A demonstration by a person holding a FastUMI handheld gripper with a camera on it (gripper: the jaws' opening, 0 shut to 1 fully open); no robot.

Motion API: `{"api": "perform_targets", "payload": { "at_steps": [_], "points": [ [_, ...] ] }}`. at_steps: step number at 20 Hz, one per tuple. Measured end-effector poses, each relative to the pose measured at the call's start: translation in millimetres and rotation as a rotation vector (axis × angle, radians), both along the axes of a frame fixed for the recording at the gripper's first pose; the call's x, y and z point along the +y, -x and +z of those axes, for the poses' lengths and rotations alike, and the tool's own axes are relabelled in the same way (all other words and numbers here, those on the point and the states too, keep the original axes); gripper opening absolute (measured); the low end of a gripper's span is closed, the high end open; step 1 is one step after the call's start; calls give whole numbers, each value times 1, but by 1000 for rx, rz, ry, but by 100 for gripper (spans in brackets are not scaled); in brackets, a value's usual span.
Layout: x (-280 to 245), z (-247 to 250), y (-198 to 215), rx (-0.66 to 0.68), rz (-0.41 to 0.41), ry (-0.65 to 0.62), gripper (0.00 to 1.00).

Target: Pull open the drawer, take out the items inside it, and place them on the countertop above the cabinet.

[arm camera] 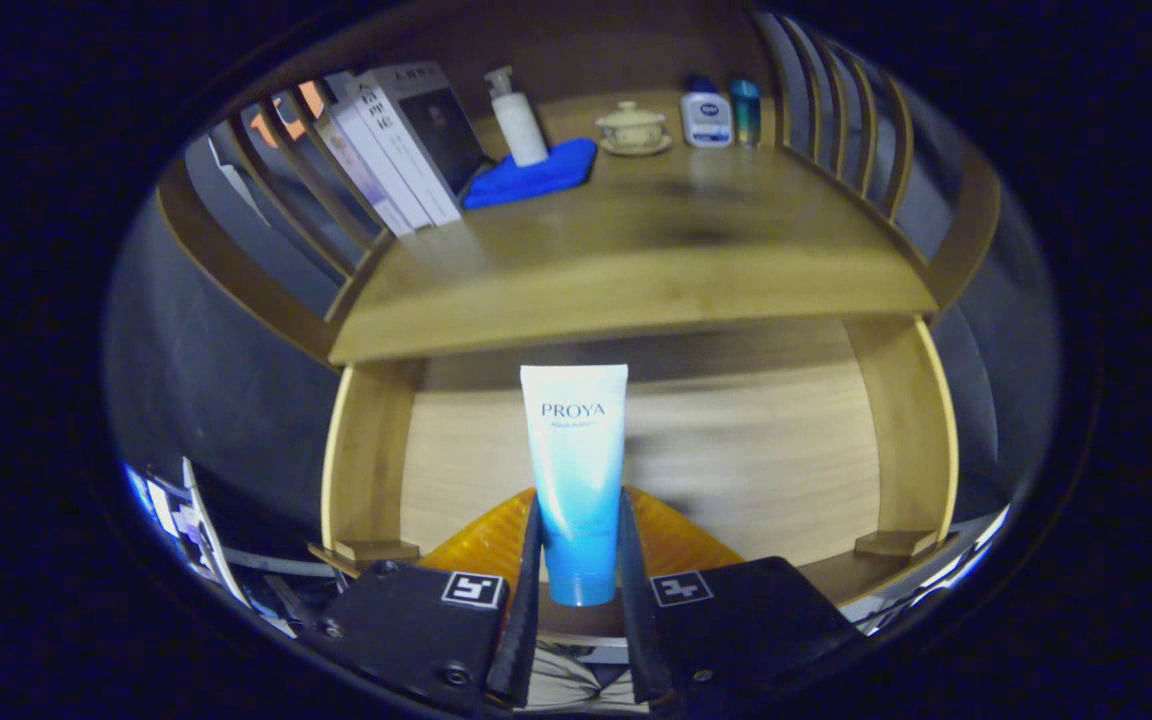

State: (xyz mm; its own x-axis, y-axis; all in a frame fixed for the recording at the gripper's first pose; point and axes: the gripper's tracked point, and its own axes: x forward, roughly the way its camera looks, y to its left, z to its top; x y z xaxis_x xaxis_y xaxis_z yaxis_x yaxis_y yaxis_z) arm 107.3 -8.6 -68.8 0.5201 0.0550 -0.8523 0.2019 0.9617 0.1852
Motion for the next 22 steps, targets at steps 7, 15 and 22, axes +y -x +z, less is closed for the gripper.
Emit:
{"api": "perform_targets", "payload": {
  "at_steps": [7,15,22],
  "points": [
    [-12,41,-50,-66,-2,43,40],
    [-20,55,-131,-107,7,61,40],
    [-24,30,-175,-124,-37,39,40]
  ]
}}
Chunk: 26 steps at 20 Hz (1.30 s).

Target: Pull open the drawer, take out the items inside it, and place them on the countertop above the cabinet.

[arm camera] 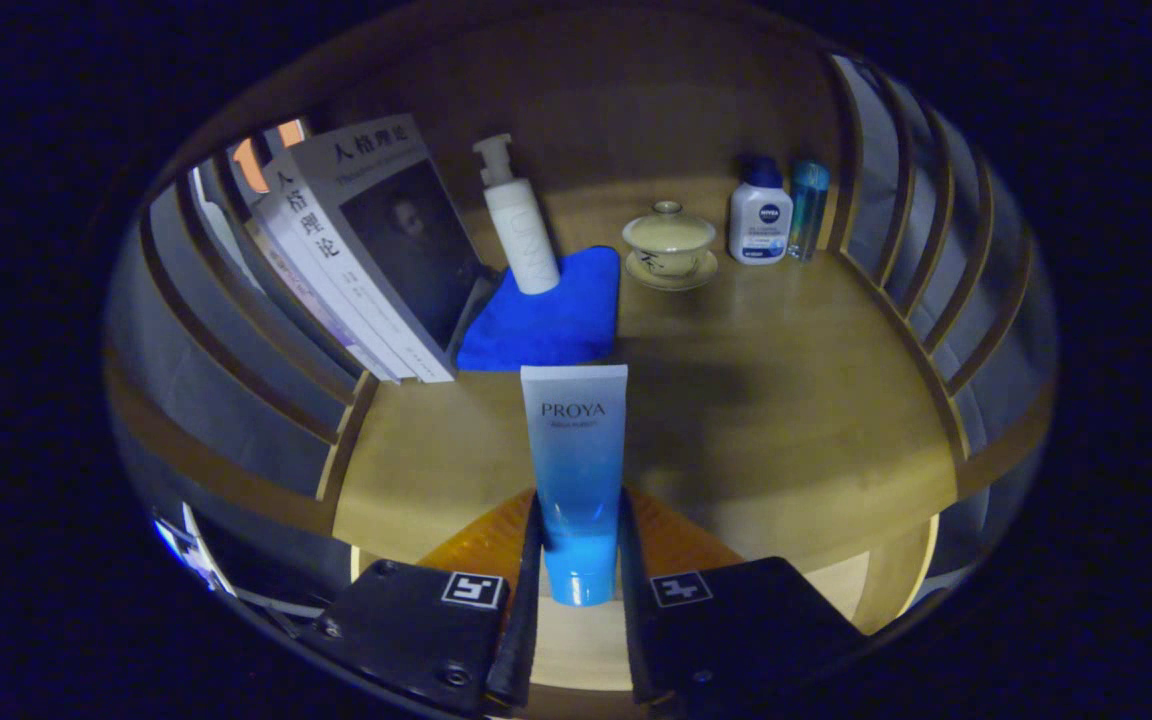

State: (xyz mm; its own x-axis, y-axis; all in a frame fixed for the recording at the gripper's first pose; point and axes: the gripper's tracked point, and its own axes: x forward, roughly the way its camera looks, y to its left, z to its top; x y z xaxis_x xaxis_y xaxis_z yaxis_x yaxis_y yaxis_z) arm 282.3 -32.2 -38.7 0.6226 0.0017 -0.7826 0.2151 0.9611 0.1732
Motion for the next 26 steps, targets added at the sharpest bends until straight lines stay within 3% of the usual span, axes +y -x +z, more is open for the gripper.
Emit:
{"api": "perform_targets", "payload": {
  "at_steps": [3,9,15,18,26],
  "points": [
    [-2,-11,-11,-6,-11,-4,40],
    [0,-8,6,-8,0,7,60],
    [29,20,73,-137,117,59,63],
    [47,32,113,-215,160,78,80],
    [80,63,203,-486,222,62,80]
  ]
}}
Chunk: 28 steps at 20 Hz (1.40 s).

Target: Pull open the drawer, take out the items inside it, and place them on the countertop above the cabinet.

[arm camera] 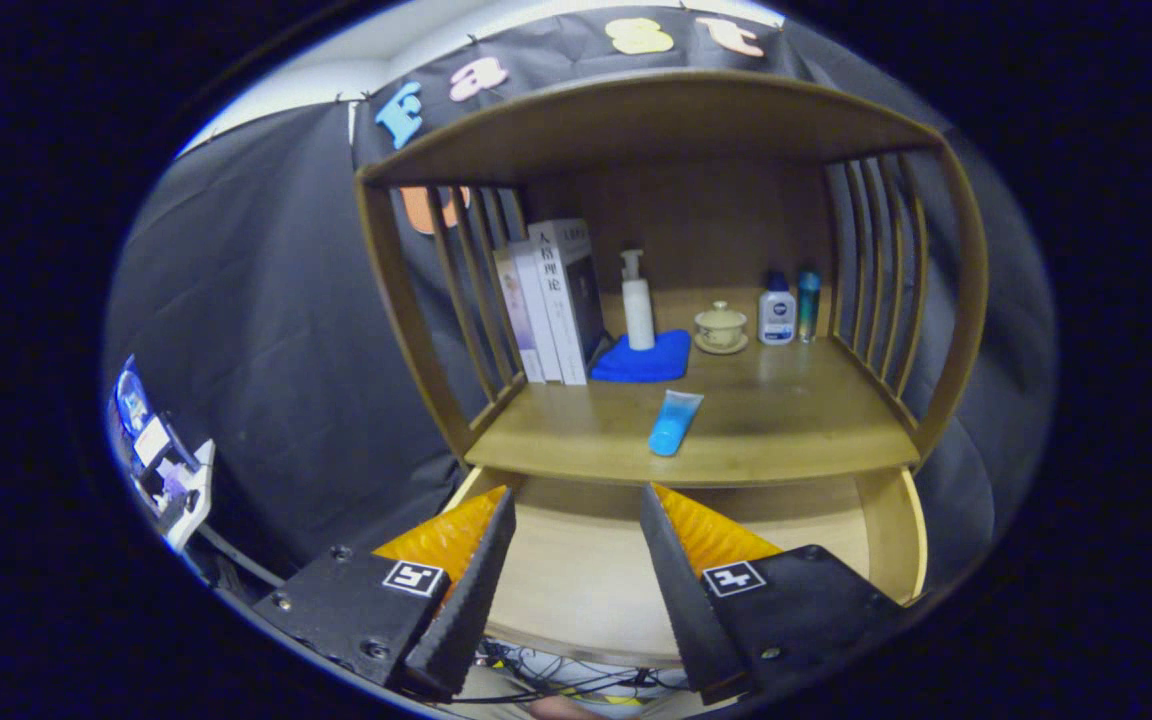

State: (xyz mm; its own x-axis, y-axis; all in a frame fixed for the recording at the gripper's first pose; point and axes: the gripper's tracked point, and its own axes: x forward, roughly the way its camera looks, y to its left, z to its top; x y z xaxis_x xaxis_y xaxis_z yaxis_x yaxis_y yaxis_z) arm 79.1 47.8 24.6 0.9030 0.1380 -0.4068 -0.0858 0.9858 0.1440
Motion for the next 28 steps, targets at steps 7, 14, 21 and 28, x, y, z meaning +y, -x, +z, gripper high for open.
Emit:
{"api": "perform_targets", "payload": {
  "at_steps": [7,14,21,28],
  "points": [
    [-9,-49,64,-125,-36,87,88],
    [-21,-126,101,-200,-75,112,88],
    [-50,-198,115,-182,-190,182,88],
    [-58,-205,92,-206,-300,177,88]
  ]
}}
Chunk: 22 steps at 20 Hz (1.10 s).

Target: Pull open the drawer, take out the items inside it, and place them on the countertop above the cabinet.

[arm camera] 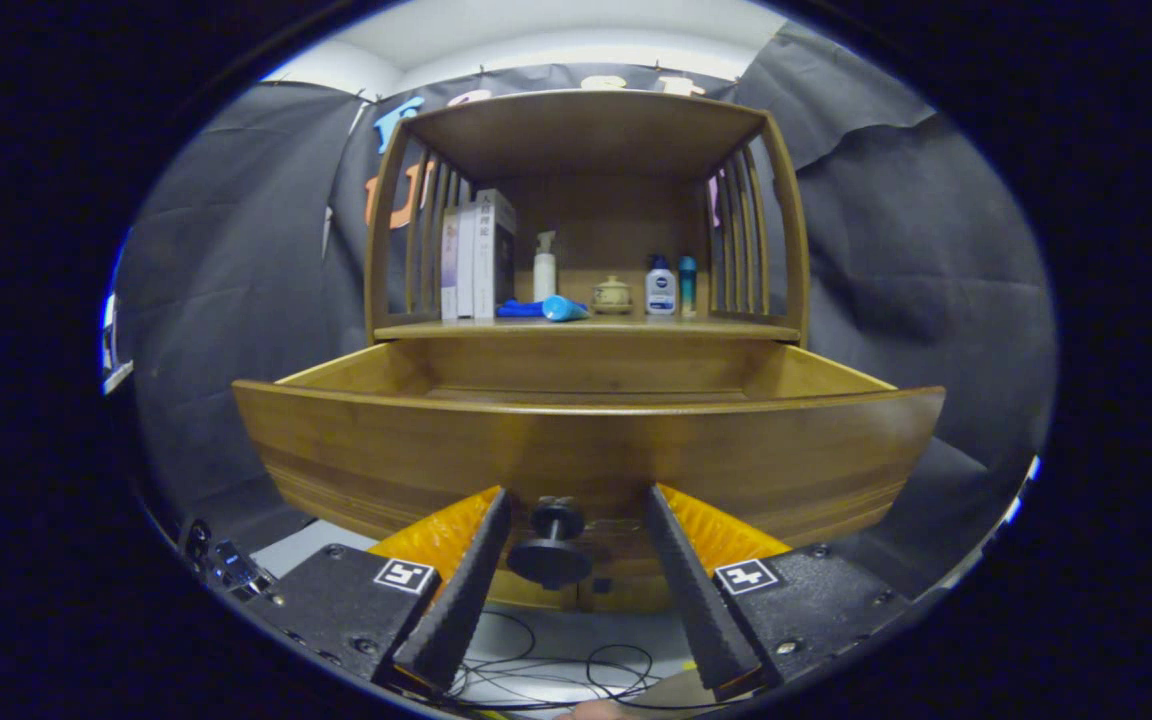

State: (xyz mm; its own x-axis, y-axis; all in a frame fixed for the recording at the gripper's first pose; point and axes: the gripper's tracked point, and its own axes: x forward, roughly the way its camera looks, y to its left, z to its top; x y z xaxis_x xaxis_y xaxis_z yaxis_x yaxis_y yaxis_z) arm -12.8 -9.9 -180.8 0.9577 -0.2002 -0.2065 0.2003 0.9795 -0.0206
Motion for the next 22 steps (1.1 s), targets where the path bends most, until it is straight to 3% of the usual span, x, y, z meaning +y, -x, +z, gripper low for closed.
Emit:
{"api": "perform_targets", "payload": {
  "at_steps": [3,12,22],
  "points": [
    [-2,-2,-1,-11,-40,54,89],
    [-5,5,-31,-15,-24,31,88],
    [-12,24,-100,4,-15,6,88]
  ]
}}
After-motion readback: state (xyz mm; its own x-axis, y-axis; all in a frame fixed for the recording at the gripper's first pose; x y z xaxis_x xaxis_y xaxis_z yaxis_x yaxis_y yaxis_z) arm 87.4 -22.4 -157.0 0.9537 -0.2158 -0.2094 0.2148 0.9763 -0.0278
